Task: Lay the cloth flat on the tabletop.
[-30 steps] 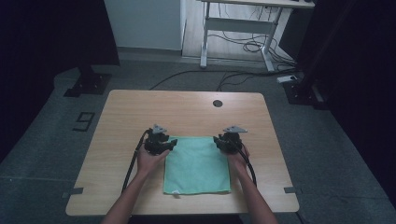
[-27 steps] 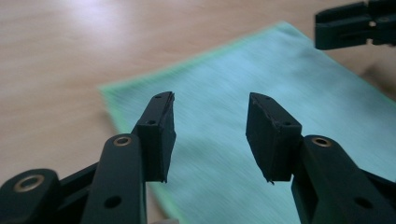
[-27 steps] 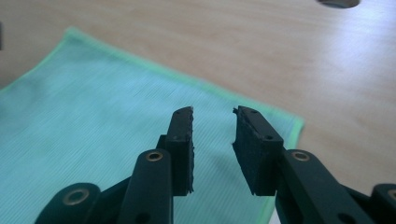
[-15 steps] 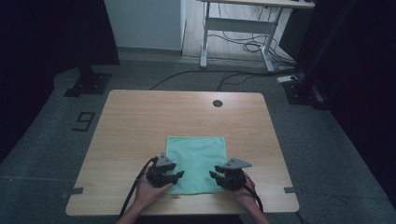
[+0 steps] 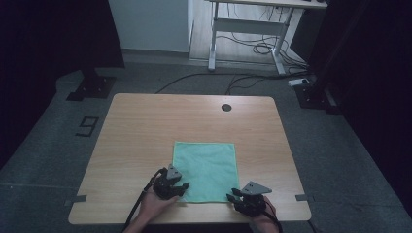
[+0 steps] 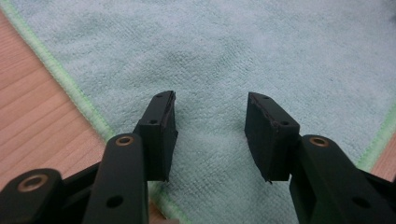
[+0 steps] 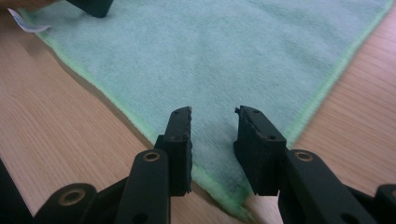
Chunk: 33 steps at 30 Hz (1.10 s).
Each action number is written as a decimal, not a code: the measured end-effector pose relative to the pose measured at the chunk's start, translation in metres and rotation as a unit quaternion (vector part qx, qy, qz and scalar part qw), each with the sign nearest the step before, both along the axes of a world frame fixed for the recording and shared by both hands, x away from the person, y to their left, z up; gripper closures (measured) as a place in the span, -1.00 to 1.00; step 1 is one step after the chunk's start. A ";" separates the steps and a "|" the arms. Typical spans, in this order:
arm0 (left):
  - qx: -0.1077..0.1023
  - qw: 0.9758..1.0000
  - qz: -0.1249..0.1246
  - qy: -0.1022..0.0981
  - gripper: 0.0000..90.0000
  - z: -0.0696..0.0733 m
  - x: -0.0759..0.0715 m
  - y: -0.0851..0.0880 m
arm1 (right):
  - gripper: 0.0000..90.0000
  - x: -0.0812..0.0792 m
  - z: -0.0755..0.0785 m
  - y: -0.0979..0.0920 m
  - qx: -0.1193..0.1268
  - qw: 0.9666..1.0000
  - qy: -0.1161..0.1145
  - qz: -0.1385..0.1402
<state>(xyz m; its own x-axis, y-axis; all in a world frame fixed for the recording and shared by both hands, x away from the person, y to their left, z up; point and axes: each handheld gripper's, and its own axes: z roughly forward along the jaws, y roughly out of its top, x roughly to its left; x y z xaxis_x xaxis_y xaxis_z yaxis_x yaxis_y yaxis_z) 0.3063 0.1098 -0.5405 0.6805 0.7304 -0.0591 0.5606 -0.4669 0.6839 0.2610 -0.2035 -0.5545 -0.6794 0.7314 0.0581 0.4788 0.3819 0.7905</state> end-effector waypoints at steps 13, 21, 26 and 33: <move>-0.013 1.000 0.010 -0.008 0.20 -0.003 -0.004 0.002 | 0.43 -0.005 0.000 -0.010 -0.005 1.000 -0.002 -0.014; -0.027 1.000 0.011 -0.002 0.14 -0.002 -0.002 0.003 | 0.35 -0.003 0.009 -0.002 0.006 1.000 -0.013 -0.012; -0.044 0.999 0.016 -0.012 0.08 0.009 0.003 0.005 | 0.28 0.002 0.019 0.020 0.016 0.999 -0.029 0.005; -0.061 0.997 0.010 -0.037 -0.12 0.023 0.017 0.008 | 0.21 0.015 0.026 0.050 0.035 0.999 -0.019 0.030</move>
<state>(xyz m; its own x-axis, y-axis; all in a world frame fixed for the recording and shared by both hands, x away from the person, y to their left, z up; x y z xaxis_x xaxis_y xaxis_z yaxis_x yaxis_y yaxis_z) 0.3232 0.1174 -0.5179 0.6714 0.7345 -0.0982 0.5151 -0.3673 0.7744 0.2765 -0.1531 -0.5290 -0.7251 0.6837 0.0818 0.4262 0.3524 0.8331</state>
